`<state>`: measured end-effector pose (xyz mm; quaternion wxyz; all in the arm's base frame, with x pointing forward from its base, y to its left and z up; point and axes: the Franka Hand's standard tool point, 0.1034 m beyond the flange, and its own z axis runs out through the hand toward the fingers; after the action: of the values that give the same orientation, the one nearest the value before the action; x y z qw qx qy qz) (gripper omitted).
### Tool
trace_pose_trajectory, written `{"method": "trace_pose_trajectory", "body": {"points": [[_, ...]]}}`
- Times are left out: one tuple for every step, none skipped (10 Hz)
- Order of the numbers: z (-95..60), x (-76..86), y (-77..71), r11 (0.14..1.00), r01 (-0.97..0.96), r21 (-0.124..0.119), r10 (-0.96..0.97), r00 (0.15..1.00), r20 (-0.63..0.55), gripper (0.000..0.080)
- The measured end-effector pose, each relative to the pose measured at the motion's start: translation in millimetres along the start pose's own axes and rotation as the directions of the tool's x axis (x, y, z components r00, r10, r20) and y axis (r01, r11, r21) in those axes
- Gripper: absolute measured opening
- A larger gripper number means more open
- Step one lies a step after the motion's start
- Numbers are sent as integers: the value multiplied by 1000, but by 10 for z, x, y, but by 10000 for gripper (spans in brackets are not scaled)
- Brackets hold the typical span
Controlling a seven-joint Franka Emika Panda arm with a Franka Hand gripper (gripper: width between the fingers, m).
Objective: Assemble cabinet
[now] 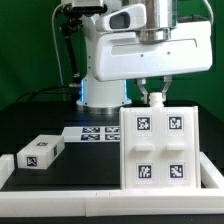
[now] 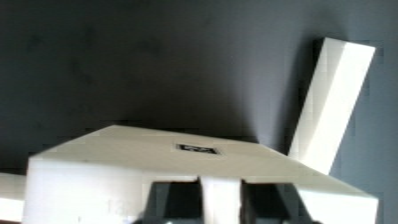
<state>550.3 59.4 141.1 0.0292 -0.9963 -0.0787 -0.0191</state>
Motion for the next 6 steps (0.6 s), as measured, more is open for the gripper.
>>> {"method": "trace_pose_trajectory", "body": {"points": [[-27,32,0,1000,-1,0,1,1000,-2,97],[-37,61,-17,1000,0,1,0,1000,-2,82],[-37,72,-33,1000,3,2,-3,1000,2,82],[-31,66,-31,1000,3,2,-3,1000,3,65],[-30,64,-31,1000,3,2,-3,1000,3,65],[-27,62,-32,1000,4,2,-4,1000,4,165]]}}
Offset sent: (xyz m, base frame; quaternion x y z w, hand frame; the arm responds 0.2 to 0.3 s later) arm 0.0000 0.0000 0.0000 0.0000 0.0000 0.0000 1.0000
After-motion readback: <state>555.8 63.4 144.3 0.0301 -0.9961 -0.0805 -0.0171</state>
